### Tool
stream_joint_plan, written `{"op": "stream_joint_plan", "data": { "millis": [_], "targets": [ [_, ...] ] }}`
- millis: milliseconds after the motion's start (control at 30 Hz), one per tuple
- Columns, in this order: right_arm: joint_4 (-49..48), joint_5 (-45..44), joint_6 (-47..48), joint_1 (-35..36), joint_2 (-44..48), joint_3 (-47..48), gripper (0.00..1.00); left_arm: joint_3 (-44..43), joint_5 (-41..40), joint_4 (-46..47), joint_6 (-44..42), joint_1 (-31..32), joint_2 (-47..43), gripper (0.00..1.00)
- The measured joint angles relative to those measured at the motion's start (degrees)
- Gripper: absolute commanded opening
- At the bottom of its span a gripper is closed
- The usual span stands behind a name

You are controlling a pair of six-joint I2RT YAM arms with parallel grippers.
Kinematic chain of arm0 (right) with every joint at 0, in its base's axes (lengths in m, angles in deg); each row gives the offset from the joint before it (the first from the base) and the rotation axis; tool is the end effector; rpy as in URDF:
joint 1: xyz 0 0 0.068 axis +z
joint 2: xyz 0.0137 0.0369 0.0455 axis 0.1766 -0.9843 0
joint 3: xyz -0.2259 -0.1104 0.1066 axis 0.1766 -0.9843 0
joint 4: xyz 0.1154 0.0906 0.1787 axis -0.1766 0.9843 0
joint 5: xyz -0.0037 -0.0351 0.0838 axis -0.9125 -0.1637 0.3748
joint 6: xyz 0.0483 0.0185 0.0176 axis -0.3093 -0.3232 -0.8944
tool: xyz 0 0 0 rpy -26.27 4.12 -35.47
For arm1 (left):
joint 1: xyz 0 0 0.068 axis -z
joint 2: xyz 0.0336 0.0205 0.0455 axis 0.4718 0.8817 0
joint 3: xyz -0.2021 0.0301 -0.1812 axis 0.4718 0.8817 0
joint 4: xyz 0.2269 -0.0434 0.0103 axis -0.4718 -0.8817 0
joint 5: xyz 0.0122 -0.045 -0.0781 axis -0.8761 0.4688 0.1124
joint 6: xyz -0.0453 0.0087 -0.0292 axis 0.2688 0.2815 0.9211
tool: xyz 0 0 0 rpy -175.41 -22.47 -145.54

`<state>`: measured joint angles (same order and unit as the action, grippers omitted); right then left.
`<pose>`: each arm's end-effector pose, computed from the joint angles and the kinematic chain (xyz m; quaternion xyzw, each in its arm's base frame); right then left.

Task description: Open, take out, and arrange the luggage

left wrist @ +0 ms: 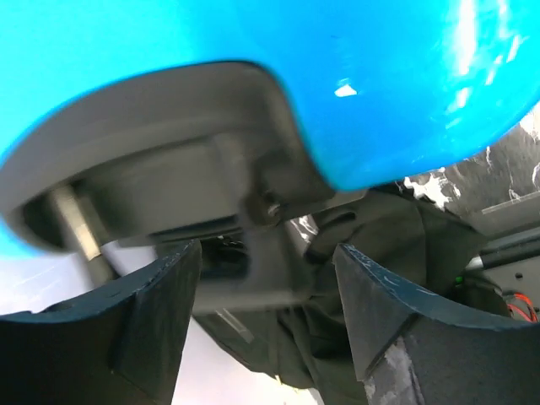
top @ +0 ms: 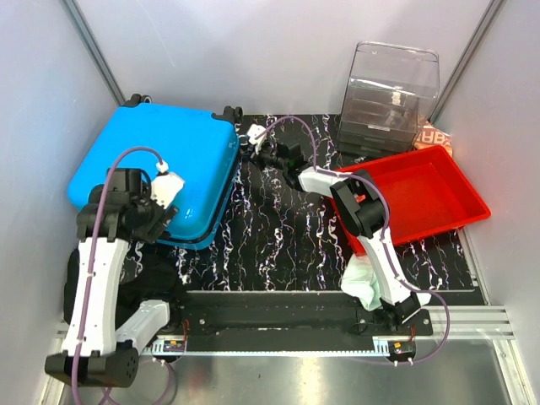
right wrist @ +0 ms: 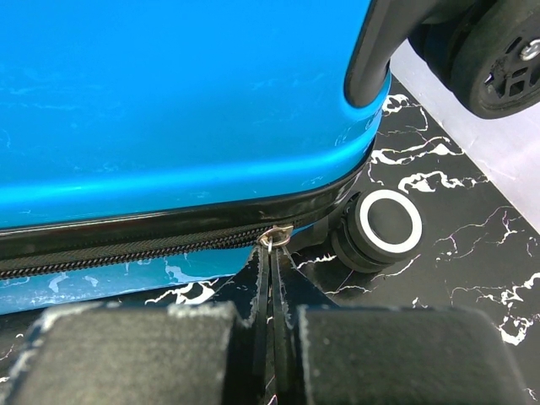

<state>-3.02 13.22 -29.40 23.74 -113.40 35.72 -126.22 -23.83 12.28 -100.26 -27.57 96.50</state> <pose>0.4231 0.3056 0.1923 -0.4653 0.5784 0.2698 0.6133 0.1125 0.0000 0.3535 0.3100 0.9003 0.1121 0.2843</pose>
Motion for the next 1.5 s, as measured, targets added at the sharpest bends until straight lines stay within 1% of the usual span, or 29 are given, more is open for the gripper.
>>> {"op": "stream_joint_plan", "data": {
  "millis": [133,233,267,300,367,400,600,733,867,1033,1267,1400,1500],
  "targets": [
    [0.02,-0.07,0.44,0.07,0.00,0.00,0.00,4.83,-0.28,0.85,-1.18,-0.68,2.36,0.65],
    [0.04,-0.11,0.55,0.07,0.00,0.00,0.00,7.30,-1.18,2.49,-2.40,-2.21,2.49,0.52],
    [0.04,-0.11,0.57,0.07,0.00,0.02,0.00,7.45,-1.42,2.99,-2.69,-2.38,2.67,0.46],
    [0.04,-0.13,0.57,0.07,0.00,0.02,0.00,7.45,-1.49,3.58,-2.99,-2.47,2.97,0.23],
    [0.04,-0.13,0.52,0.07,0.00,0.02,0.00,7.41,-1.42,3.63,-2.58,-2.47,3.80,0.04],
    [0.15,-0.02,0.50,0.09,0.00,0.02,0.00,7.41,-1.44,3.89,-2.21,-2.47,3.76,0.00],
    [1.01,-0.35,0.11,0.07,0.28,0.02,0.00,6.69,2.82,2.97,-4.79,-3.72,3.34,0.00],
    [1.38,-0.68,0.00,0.00,1.20,-0.96,0.00,6.67,5.18,1.49,-7.34,-4.42,1.25,0.00],
    [1.42,-0.83,-0.04,-0.11,3.89,-4.74,0.00,7.23,6.64,-0.11,-11.28,-4.52,-3.82,0.00],
    [0.70,-1.40,-0.57,-0.17,8.02,-11.10,0.00,10.32,6.69,-1.16,-15.43,-4.52,-10.78,0.00],
    [-2.16,-4.11,-2.95,0.24,16.72,-23.98,0.00,11.52,7.65,-3.50,-23.37,-4.17,-19.04,0.00],
    [-0.76,-5.84,-2.78,0.24,18.21,-25.18,0.00,11.52,9.16,-4.81,-27.04,-3.56,-21.55,0.00],
    [2.67,-7.19,-2.56,-0.11,18.18,-23.21,0.00,11.52,9.29,-5.14,-28.46,-3.23,-21.73,0.00]
  ]
}}
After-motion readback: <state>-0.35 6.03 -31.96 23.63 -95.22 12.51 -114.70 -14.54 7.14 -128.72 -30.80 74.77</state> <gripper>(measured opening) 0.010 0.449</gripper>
